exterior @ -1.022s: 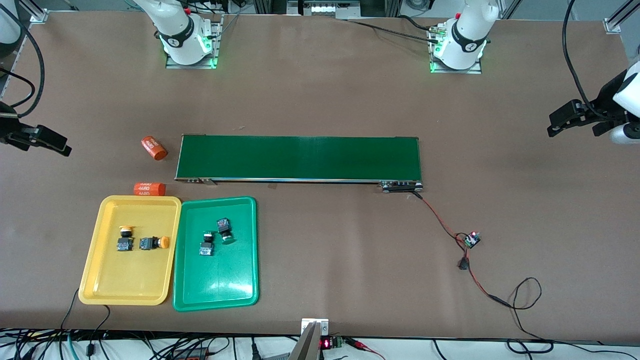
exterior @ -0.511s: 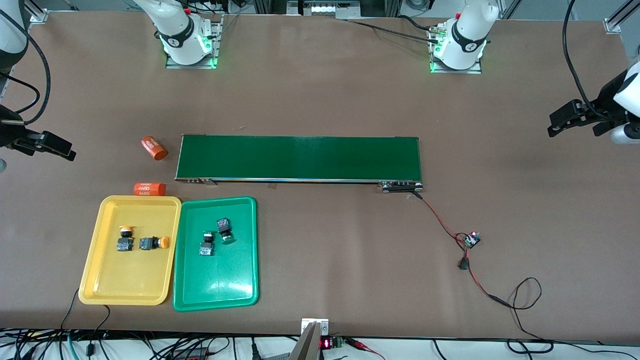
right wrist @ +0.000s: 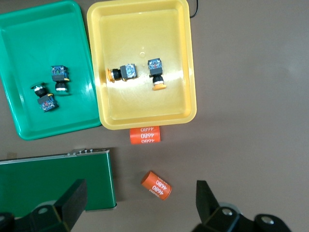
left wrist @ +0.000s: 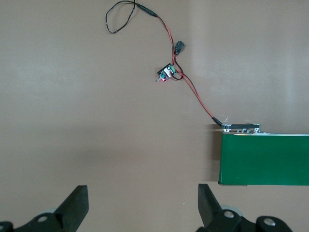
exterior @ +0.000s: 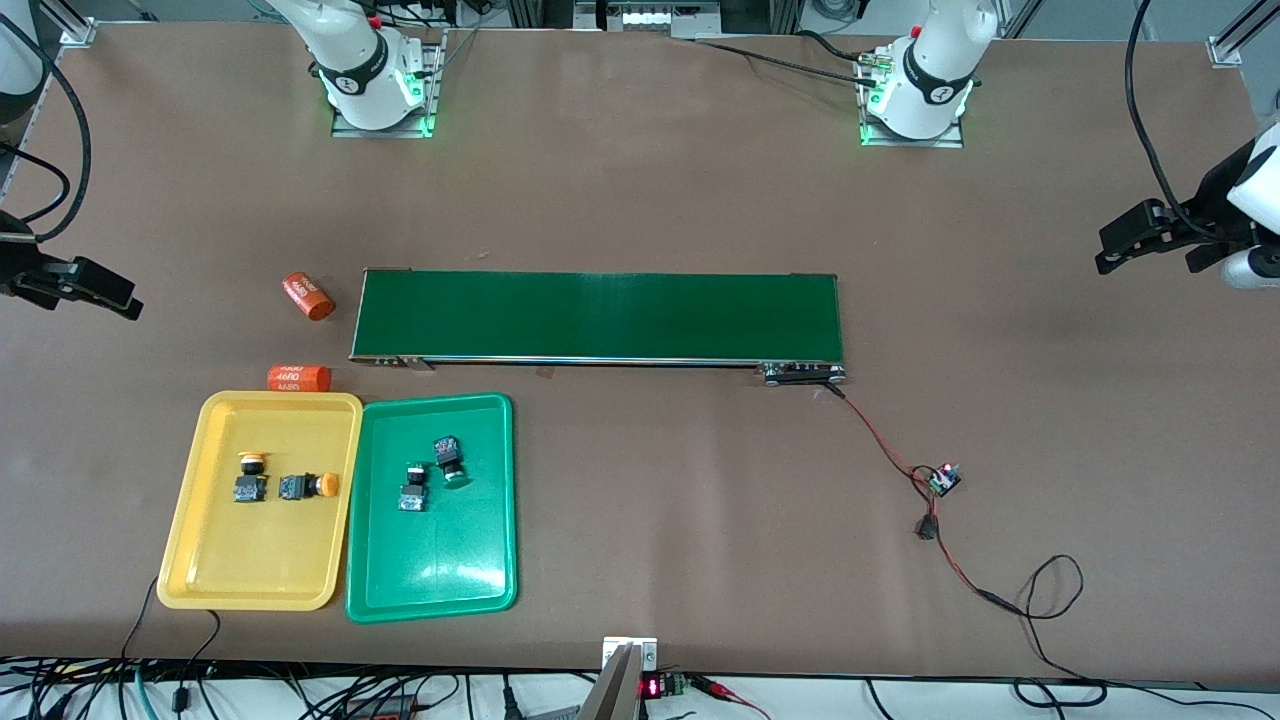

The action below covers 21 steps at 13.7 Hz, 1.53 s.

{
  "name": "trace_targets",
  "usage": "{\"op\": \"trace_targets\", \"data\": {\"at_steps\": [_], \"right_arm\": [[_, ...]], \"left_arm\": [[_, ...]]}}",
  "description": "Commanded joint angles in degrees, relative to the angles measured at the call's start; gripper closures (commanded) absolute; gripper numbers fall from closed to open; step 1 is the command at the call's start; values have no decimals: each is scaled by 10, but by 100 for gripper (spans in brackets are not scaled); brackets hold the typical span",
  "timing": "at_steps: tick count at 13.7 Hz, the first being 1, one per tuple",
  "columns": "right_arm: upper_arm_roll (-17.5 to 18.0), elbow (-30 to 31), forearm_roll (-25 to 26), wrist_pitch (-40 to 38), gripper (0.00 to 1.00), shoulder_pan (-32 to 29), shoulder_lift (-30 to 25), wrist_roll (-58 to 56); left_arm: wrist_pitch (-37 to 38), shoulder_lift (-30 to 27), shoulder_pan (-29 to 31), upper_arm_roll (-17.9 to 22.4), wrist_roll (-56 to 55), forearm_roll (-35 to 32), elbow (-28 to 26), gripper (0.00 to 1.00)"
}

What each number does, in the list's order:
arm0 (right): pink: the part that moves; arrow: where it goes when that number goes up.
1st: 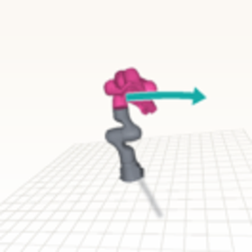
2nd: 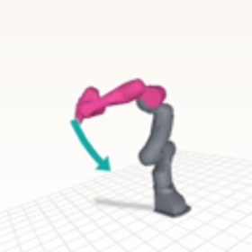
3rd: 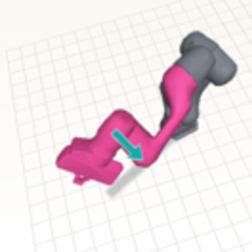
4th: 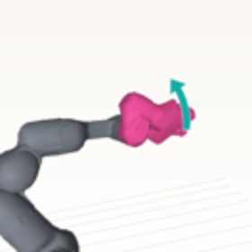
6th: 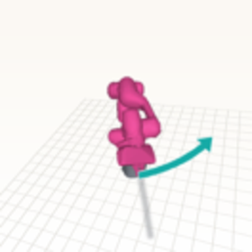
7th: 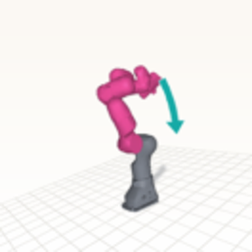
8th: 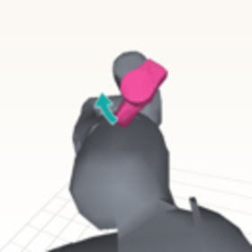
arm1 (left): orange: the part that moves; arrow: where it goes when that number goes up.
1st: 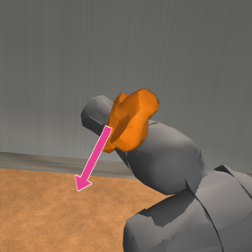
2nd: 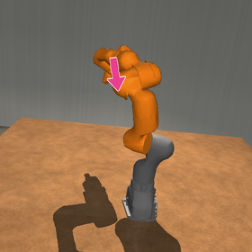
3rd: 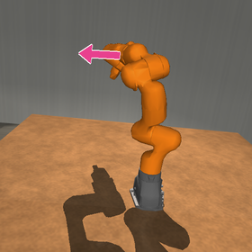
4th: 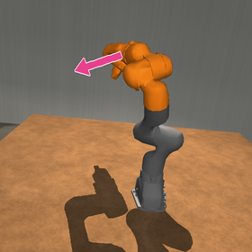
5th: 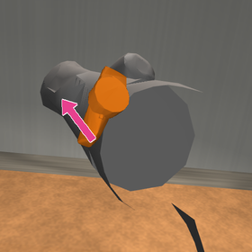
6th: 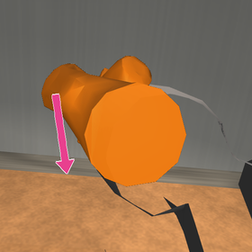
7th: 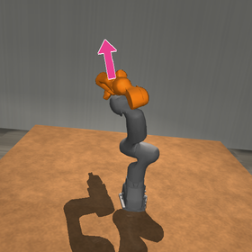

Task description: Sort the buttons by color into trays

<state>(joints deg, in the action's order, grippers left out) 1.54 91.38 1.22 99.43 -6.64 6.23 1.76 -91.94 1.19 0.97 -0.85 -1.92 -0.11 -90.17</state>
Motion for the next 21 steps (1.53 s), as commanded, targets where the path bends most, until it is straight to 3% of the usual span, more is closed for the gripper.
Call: {"op": "trace_targets", "data": {"at_steps": [1, 4, 12, 21], "right_arm": [[-1, -13, -2, -27, 0, 7, -6, -4], [-35, -9, -3, -27, 0, 37, -9, -3], [-36, 24, -3, -40, 0, 39, -68, -7], [-36, 23, -3, -47, 0, 42, -69, -7]], "left_arm": [[-3, -8, 3, -2, 1, -4, -4, 0], [3, -8, 3, -1, 0, -4, -4, 0], [0, -8, 3, -2, 0, -4, -4, 0], [2, -10, 2, -3, 5, -3, -6, 0]]}}
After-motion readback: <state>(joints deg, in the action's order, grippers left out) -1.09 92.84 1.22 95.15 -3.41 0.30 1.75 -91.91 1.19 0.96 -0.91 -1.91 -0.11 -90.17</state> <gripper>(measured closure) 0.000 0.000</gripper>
